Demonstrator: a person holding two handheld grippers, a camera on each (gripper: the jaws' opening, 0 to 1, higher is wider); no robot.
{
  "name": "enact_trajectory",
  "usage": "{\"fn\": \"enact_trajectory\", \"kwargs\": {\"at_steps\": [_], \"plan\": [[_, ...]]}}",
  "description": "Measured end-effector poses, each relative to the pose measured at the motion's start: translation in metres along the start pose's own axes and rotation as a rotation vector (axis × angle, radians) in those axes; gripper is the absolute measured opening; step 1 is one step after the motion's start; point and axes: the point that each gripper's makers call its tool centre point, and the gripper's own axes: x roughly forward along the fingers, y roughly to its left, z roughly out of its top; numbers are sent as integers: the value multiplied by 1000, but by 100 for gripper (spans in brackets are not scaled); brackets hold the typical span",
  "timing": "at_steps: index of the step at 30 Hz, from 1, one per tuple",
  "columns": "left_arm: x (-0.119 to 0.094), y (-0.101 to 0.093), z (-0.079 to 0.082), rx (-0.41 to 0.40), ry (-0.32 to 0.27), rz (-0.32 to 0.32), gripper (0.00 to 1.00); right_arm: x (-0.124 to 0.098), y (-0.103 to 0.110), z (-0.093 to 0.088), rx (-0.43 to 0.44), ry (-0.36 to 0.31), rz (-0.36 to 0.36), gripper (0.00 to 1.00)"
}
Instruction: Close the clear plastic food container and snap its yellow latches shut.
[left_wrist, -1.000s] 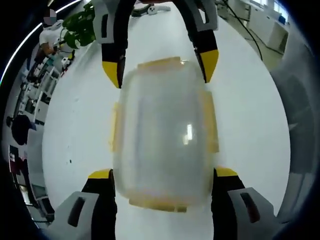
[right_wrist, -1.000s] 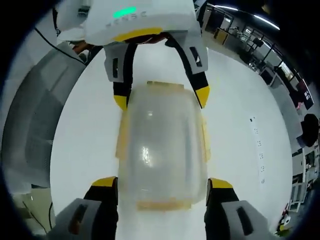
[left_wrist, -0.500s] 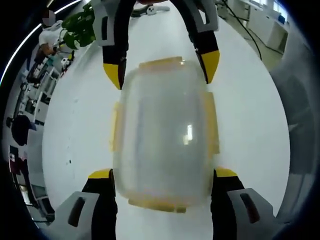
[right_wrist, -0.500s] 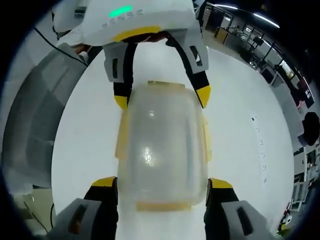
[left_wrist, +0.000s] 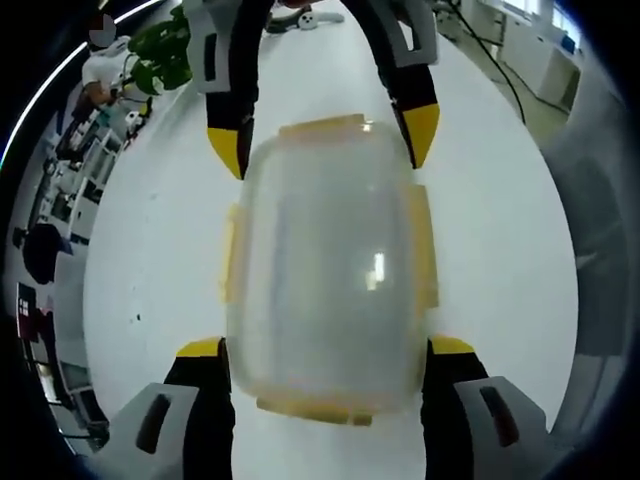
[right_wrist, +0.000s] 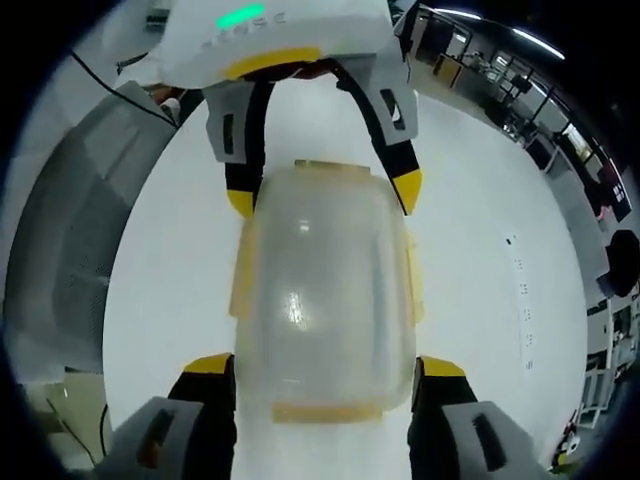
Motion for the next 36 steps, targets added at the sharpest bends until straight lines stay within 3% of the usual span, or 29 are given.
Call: {"fn": "enact_trajectory", "kwargs": {"at_steps": [20,36], "plan": [[-7,-2,-17,-14,-1,6,74,6,1,17,-11,7,-2,69],[-19,-6,-54,-46,3,16,74,21,5,54,-37,-2,1,69]]}}
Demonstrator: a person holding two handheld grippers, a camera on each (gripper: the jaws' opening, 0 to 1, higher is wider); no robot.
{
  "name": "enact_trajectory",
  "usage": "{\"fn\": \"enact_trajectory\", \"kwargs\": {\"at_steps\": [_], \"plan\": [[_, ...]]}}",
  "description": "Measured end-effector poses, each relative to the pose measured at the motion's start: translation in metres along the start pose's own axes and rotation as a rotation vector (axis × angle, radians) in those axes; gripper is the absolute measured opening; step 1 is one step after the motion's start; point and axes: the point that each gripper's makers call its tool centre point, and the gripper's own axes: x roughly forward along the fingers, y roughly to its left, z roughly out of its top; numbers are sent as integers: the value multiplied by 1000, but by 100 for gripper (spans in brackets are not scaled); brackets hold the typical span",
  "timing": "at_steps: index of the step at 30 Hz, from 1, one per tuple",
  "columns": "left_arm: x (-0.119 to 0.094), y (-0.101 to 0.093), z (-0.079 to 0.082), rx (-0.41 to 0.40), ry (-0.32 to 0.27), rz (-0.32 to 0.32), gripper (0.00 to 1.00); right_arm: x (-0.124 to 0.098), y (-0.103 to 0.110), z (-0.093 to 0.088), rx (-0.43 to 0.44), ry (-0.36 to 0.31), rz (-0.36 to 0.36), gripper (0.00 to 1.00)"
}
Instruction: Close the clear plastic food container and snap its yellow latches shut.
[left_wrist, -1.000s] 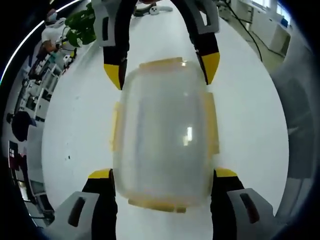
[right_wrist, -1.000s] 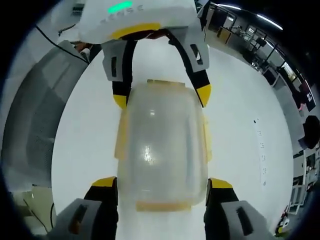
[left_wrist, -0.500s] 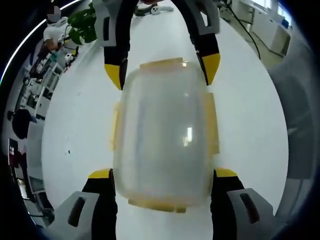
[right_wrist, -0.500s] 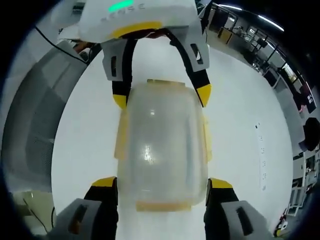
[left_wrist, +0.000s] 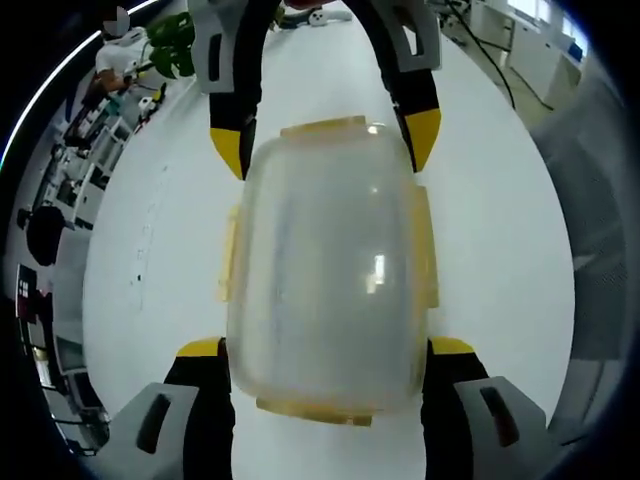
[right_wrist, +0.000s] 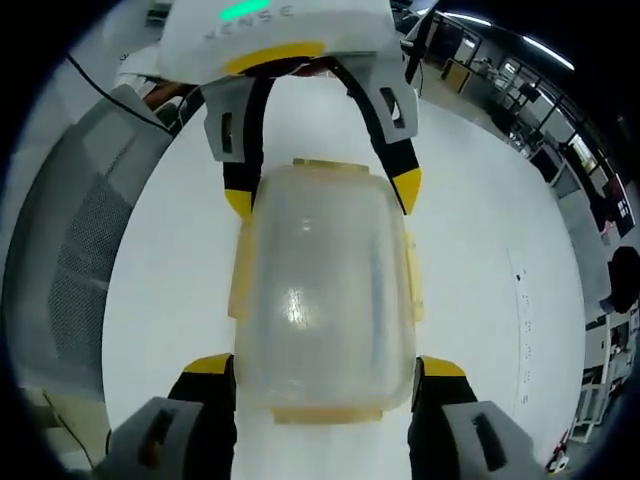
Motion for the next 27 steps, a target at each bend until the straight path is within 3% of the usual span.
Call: {"fn": "enact_trajectory", "kwargs": {"at_steps": [27], "plan": [[-15,-1,-44,-10,14,4,74,17,1,43,0,-13,-7,69]]}}
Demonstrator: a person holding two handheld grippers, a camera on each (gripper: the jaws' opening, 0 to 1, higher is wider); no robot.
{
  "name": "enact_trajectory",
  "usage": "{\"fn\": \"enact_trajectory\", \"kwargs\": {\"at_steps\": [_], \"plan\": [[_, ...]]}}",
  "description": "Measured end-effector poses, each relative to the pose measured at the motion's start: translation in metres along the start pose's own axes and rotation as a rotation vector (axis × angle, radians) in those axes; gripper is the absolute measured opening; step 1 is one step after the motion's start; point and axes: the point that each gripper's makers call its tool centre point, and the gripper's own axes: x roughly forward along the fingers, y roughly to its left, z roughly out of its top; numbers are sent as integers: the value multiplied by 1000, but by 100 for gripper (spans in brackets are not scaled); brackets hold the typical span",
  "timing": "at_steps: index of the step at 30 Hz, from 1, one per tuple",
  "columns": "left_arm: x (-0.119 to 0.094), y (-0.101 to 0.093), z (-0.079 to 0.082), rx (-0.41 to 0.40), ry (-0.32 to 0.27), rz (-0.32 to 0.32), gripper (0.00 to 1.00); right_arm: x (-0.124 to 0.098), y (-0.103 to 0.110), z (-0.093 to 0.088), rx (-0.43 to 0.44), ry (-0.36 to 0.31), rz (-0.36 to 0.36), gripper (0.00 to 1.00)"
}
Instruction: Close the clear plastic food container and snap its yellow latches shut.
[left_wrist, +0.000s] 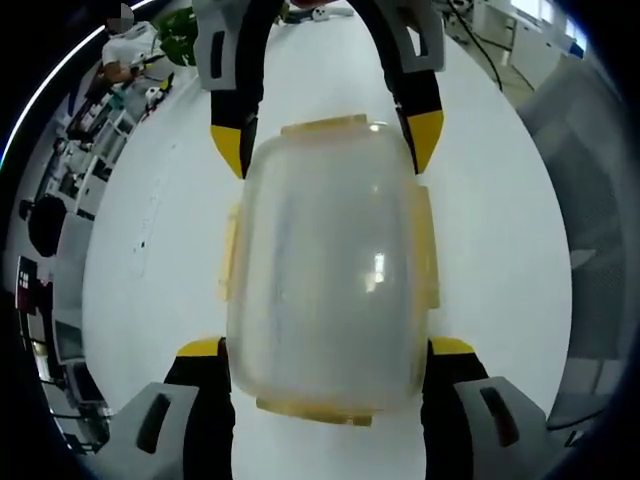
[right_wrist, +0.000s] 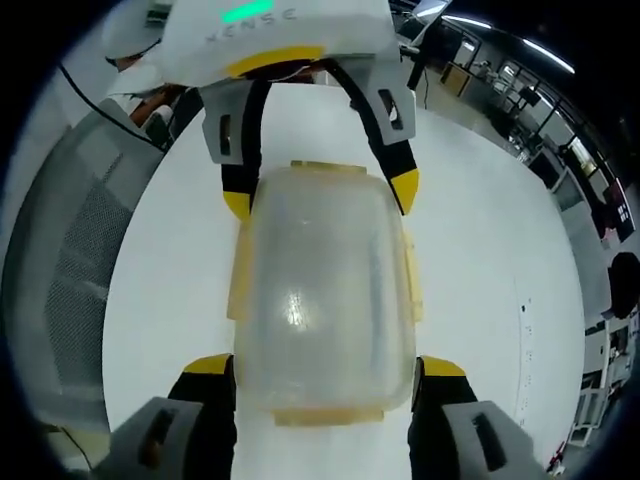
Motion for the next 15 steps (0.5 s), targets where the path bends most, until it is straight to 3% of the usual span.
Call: {"fn": "enact_trajectory", "kwargs": {"at_steps": [8,15], "plan": [[-4,3,-13,-7,4,3,74,5,-3,12,-7,-1,3,69],[-3,3,-13,-9,3,2,75,5,-2,12,-6,-7,3,69]]}}
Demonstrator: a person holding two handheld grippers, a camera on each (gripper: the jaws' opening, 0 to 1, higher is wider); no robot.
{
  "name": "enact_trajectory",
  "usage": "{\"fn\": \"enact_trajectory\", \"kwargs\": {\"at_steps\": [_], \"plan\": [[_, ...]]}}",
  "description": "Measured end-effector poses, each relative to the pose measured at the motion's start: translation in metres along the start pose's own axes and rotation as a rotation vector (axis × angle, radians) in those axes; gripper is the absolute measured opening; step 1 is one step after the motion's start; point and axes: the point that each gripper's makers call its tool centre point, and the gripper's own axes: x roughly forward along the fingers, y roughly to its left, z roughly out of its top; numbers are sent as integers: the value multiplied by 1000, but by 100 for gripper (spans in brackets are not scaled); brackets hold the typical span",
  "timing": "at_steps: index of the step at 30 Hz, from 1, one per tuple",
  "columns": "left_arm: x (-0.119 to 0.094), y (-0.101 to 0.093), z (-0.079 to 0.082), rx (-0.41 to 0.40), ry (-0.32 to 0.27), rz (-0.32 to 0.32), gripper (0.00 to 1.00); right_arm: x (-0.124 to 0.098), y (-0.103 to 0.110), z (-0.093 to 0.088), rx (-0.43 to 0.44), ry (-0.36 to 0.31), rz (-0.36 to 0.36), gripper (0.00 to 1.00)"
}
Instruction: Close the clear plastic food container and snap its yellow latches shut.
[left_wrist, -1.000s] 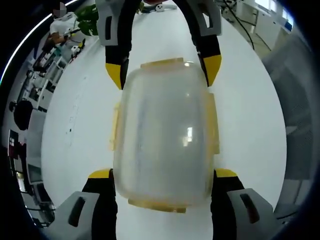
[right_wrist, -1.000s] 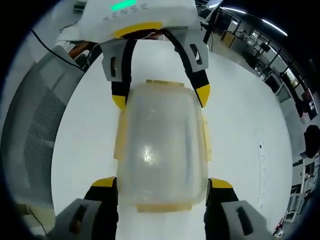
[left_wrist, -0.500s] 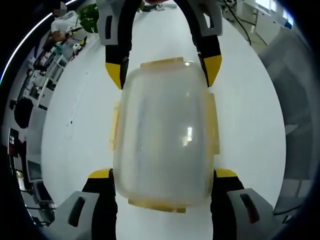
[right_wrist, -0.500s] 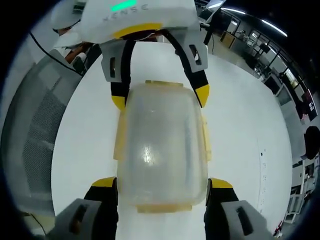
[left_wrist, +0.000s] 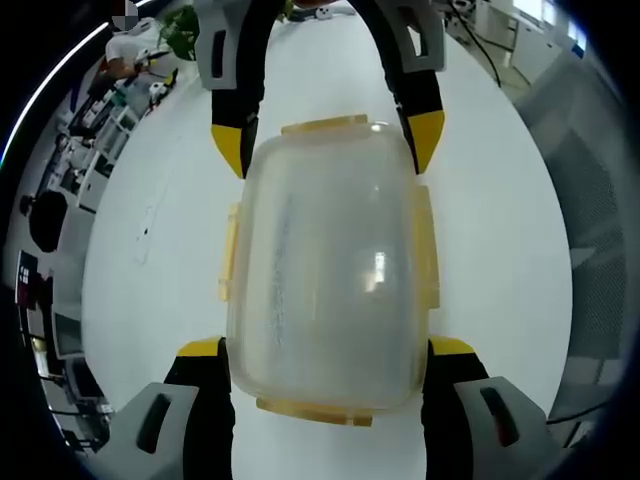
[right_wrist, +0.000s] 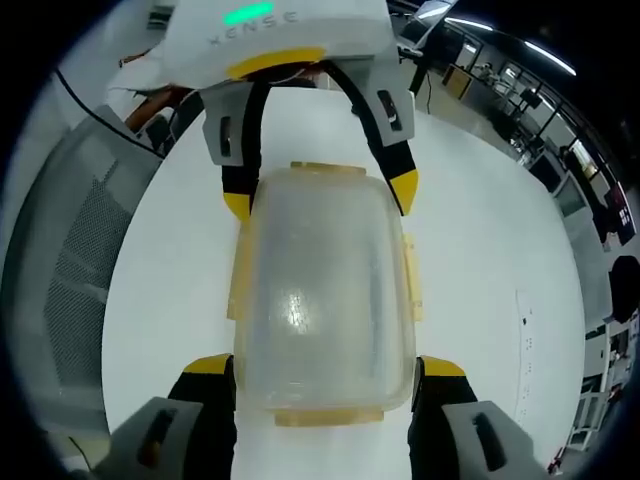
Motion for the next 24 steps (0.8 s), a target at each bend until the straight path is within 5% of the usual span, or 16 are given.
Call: {"fn": "enact_trajectory", "kwargs": {"at_steps": [24], "plan": [[2,8,-1,-10,-8,-5,75,1,-8,0,-2,-10,0,69]]}}
